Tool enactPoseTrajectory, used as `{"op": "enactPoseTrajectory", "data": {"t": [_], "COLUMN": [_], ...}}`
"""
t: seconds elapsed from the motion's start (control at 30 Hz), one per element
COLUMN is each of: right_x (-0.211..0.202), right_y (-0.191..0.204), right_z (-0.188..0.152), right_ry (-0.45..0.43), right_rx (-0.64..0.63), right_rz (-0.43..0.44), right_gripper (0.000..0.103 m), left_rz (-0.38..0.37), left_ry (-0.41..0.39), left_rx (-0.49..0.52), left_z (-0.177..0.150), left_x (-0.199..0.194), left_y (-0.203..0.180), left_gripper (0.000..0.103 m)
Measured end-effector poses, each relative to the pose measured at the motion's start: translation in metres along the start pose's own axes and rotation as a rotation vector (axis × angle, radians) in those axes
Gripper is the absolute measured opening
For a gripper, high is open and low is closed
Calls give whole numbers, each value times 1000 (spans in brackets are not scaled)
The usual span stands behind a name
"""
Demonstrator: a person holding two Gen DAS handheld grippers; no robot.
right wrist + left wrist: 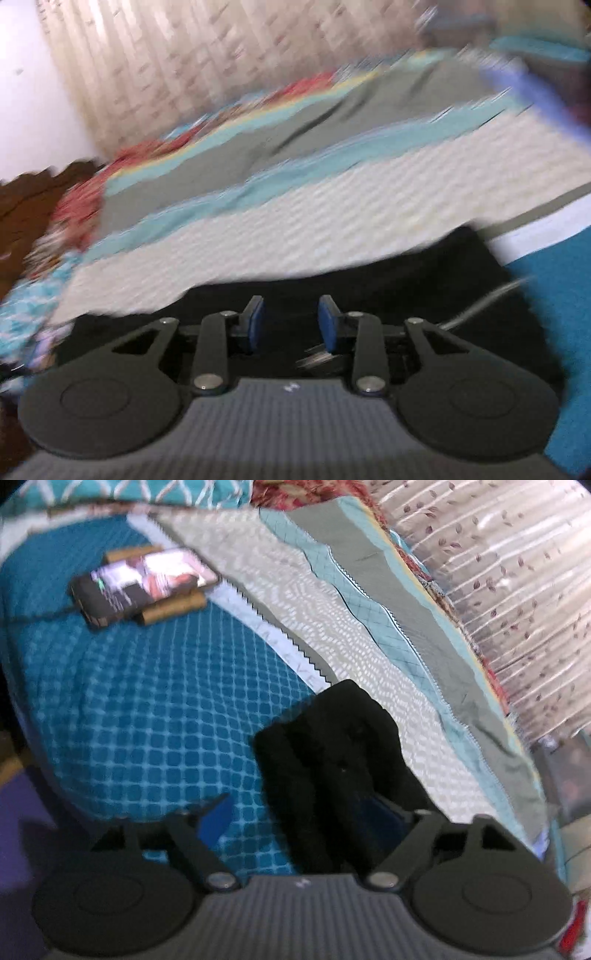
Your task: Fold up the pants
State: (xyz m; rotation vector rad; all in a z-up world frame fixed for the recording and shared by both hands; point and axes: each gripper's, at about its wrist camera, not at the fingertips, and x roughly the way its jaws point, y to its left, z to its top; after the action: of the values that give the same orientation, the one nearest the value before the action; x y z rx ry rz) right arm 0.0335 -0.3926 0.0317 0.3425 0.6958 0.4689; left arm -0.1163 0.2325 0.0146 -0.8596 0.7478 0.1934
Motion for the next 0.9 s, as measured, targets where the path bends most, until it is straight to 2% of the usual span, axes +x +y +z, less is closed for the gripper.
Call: {"op": "enactPoseTrajectory", "data": {"t": [0.07, 0.13, 0.17, 0.3, 0.37, 0.4, 0.43, 0.5, 0.53, 0.6, 0.7, 0.8, 0.9], "right_x": [23, 55, 71, 135, 166, 183, 200, 233, 244, 245, 232, 195, 152], "right_y": [31, 67, 85, 161, 195, 207, 217, 228, 230, 227, 216, 170, 114], "right_z": [-8, -14, -16, -17, -15, -18, -21, -33, -42, -48, -37, -16, -1], "right_ry": [83, 186, 233, 379, 439, 474, 511, 588, 618, 599, 615, 470, 317], "right_rx": [-20, -26, -22, -38, -37, -26, -8, 29, 39, 69, 129, 274, 389], "right_rz": [76, 156, 198, 331, 365, 369, 363, 334, 300, 305, 357, 409, 365], "right_gripper": [36, 34, 33, 33, 33, 33, 33, 32, 26, 23, 26, 29, 30], "left_rz": [-27, -65, -74, -117, -113, -71, -43, -45, -56, -97, -189, -273, -352], "left_ry": [15, 27, 23, 6, -3, -3, -4, -26, -38, -77, -111, -110, -41], "left_rx": [-29, -45, -56, -70, -30, -12, 2, 20, 40, 134, 315, 511, 680], "left_z": [2, 5, 6, 7, 6, 6, 7, 4, 3, -3, -17, -41, -75], "left_x": [12, 25, 31, 46, 51, 55, 57, 53, 49, 35, 18, 11, 22], "left_y": [6, 9, 11, 8, 2, -2, -3, -6, -11, -29, -72, -119, -158], "left_gripper": [85, 100, 102, 101, 73, 49, 40, 32, 29, 28, 28, 28, 29]}}
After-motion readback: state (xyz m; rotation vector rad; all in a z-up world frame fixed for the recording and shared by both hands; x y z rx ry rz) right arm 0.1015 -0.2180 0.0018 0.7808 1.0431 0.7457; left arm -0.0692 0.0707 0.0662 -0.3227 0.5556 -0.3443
